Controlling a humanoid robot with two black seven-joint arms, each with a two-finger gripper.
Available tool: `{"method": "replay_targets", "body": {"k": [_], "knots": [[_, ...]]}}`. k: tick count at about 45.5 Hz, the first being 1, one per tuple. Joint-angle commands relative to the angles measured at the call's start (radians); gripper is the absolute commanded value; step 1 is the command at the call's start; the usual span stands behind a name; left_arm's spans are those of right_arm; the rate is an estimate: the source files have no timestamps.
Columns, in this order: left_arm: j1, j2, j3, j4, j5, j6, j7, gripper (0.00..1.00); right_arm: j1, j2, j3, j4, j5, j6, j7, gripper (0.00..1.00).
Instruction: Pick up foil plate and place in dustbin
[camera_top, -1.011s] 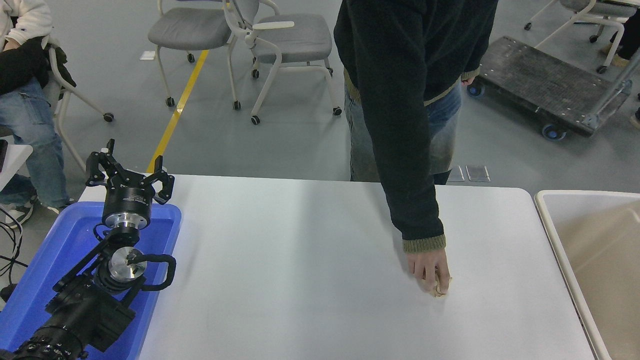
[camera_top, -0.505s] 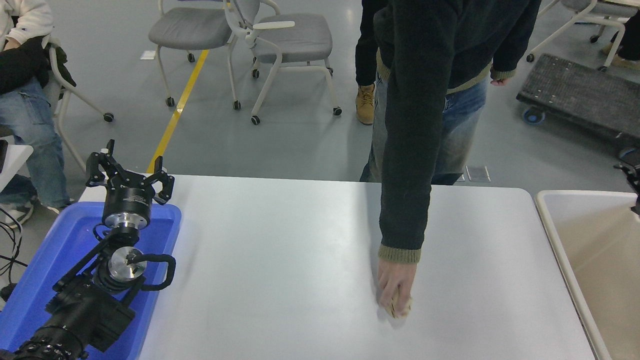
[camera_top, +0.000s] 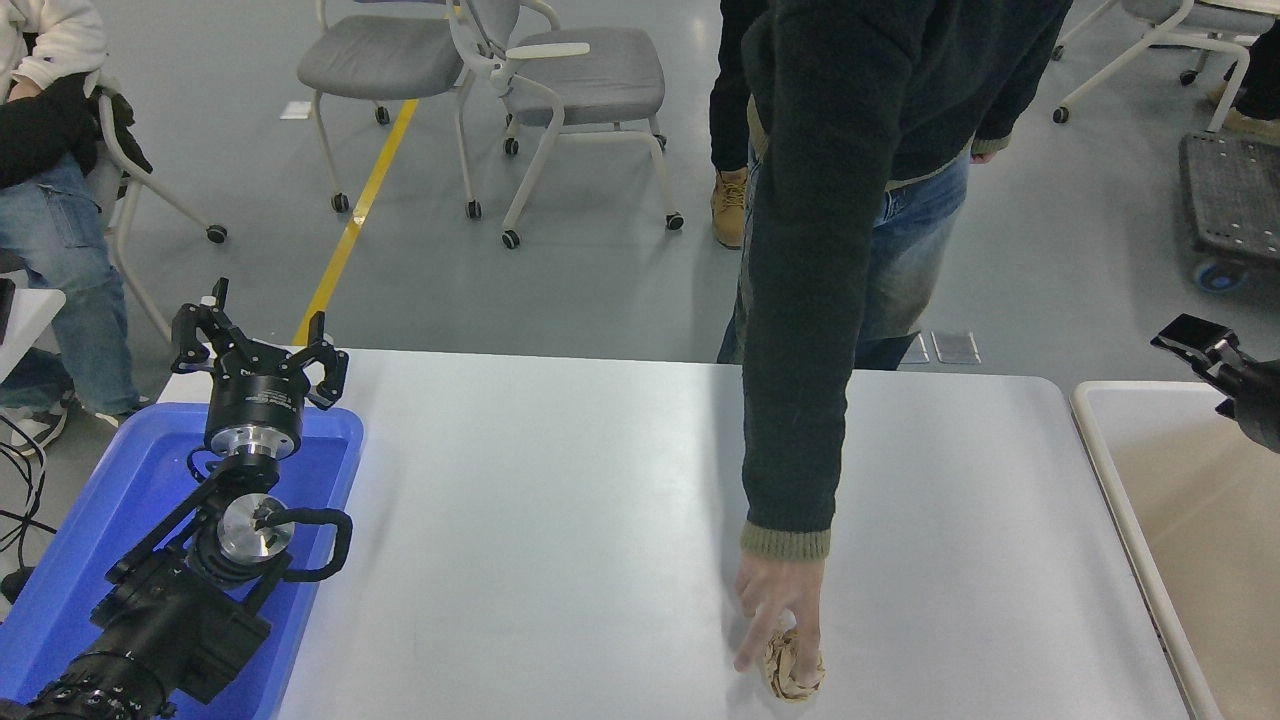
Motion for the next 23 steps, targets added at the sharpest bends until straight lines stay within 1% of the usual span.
{"method": "replay_targets", "body": {"k": [1,16,23], "knots": [[0.000,0.000,0.000,0.000,0.000,0.000,0.000,0.99,0.130,-0.014,-0.178,0.066,-0.029,0.001,-0.003,1.00],[0.000,0.000,0.000,0.000,0.000,0.000,0.000,0.99,0.396,0.003,-0.458,0.162,-0.044,0.013,-0.009,1.00],[0.000,0.000,0.000,0.000,0.000,0.000,0.000,0.99,0.610,0.071,-0.651,0.228,-0.035,0.015,-0.009,1.00]]}}
